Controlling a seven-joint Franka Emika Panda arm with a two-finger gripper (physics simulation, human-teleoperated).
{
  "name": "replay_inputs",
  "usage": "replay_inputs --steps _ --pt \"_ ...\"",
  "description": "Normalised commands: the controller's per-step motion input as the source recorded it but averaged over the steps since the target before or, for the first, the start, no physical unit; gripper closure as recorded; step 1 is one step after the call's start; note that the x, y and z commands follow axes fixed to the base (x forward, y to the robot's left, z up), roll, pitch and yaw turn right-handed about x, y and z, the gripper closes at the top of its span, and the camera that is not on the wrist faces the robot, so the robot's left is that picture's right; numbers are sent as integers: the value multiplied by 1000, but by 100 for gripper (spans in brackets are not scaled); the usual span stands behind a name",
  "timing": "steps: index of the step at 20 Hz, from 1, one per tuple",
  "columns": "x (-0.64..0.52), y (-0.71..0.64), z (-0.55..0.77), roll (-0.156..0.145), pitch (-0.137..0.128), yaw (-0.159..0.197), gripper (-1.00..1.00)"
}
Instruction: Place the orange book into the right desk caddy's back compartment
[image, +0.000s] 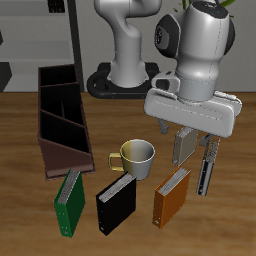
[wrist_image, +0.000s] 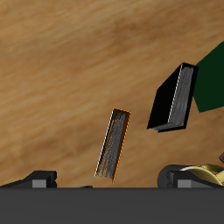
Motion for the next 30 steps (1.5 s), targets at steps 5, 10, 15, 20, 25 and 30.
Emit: replay_inputs --steps 5,10,15,20,25,30 --pt "119 -27 -355 -12 69 -10 -100" --pt "140 -62 -220 -3 55 -21 -100" --pt "33 36 -176 9 35 -3 -100" --pt "63 4 -223 9 58 -40 -100" --pt "48 -22 -171 7 23 -19 -100" --pt "5 -17 -179 2 22 -15 -100"
